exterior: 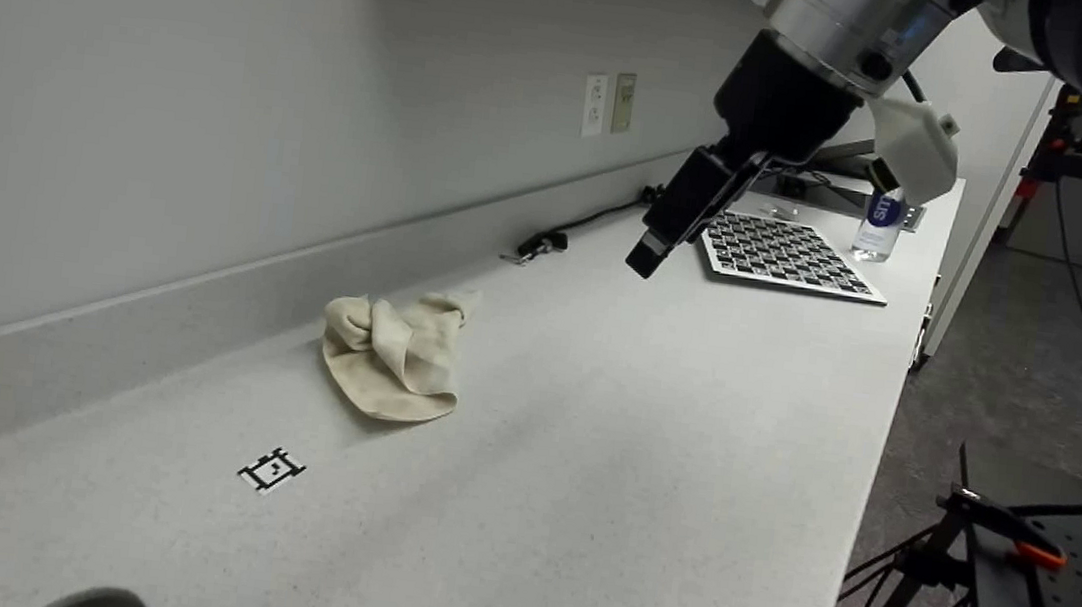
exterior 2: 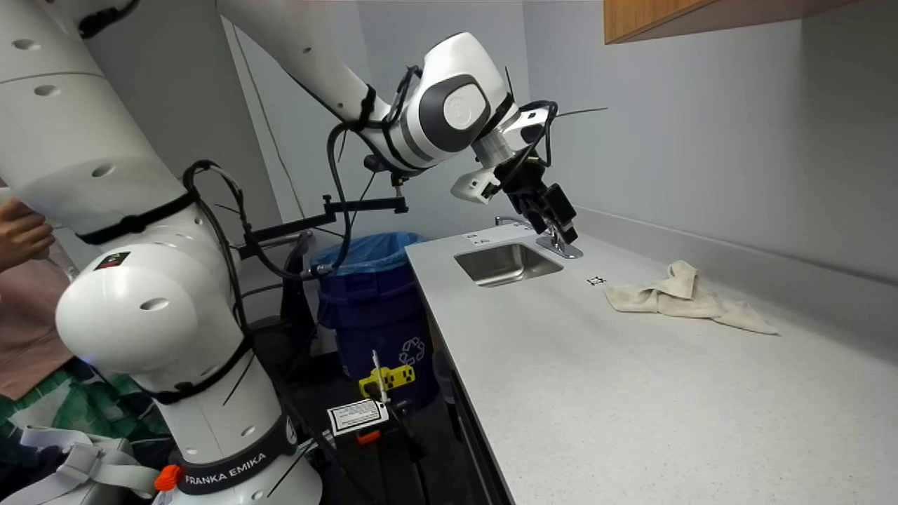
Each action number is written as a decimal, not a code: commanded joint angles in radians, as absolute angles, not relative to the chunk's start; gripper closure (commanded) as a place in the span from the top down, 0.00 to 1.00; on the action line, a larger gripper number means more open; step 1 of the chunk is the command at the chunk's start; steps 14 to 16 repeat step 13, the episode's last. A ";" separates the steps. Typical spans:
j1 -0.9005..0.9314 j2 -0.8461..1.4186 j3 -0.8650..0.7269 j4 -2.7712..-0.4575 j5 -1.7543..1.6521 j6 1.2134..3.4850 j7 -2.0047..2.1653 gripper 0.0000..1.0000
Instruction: Use the towel to wipe the countertop
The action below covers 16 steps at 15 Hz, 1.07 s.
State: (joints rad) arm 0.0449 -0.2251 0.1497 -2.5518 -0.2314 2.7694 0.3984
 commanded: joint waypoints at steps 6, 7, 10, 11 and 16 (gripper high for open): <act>0.031 -0.222 0.178 -2.567 -0.155 2.797 0.421 1.00; 0.030 -0.222 0.177 -2.567 -0.156 2.797 0.422 1.00; 0.029 -0.222 0.177 -2.567 -0.156 2.797 0.422 1.00; 0.029 -0.222 0.177 -2.567 -0.156 2.797 0.422 1.00; 0.029 -0.222 0.177 -2.567 -0.156 2.797 0.422 1.00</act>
